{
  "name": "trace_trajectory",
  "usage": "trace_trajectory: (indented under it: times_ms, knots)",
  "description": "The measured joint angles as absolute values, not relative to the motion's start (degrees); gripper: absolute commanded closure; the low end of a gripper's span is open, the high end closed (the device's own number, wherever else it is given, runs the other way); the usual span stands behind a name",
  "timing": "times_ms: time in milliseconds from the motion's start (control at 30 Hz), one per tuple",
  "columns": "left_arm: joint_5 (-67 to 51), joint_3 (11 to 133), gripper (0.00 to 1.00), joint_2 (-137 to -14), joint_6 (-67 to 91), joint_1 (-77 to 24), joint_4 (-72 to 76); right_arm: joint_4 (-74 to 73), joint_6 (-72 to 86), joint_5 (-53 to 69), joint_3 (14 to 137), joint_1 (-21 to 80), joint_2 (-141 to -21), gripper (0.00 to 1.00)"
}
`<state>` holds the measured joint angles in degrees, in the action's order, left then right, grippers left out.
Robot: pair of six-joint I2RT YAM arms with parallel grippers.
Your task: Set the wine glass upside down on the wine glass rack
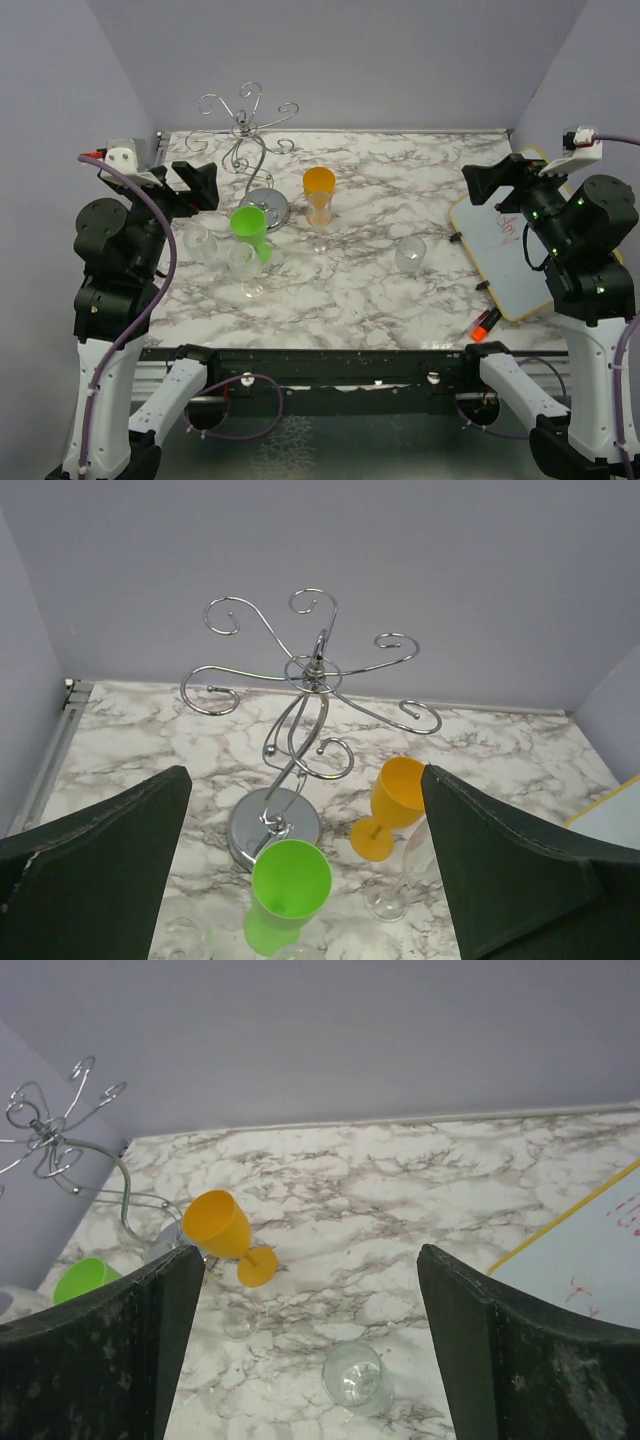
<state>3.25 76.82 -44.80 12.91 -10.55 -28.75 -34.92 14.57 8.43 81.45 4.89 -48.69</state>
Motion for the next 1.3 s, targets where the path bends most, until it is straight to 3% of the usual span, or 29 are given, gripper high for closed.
trace_trajectory:
  times_ms: [267, 667, 833, 1167, 1300]
  knots:
    - [-3.5, 70.6, 0.01, -42.4, 13.0, -10.5, -24.1, -30.5, 14.1, 15.9, 72.3, 4.9, -48.8, 0.0]
    - [-18.0, 60.8, 0.01, -37.9, 13.2, -10.5, -17.0, -26.6, 18.6, 25.3, 67.1, 6.3, -60.5, 0.18]
    - [-20.5, 59.2, 0.01, -38.0, 14.0, -10.5, -15.9, -26.9, 21.6, 21.1, 68.0, 15.5, -71.0, 0.21]
    - [-21.5, 58.2, 0.01, -39.8, 15.7, -10.5, -15.9, -26.9, 24.5, 6.0, 80.7, 33.8, -84.4, 0.47]
    - [-21.6, 57.7, 0.01, -39.5, 16.8, -10.5, -15.5, -28.7, 24.6, -1.0, 89.1, 37.3, -91.1, 0.51]
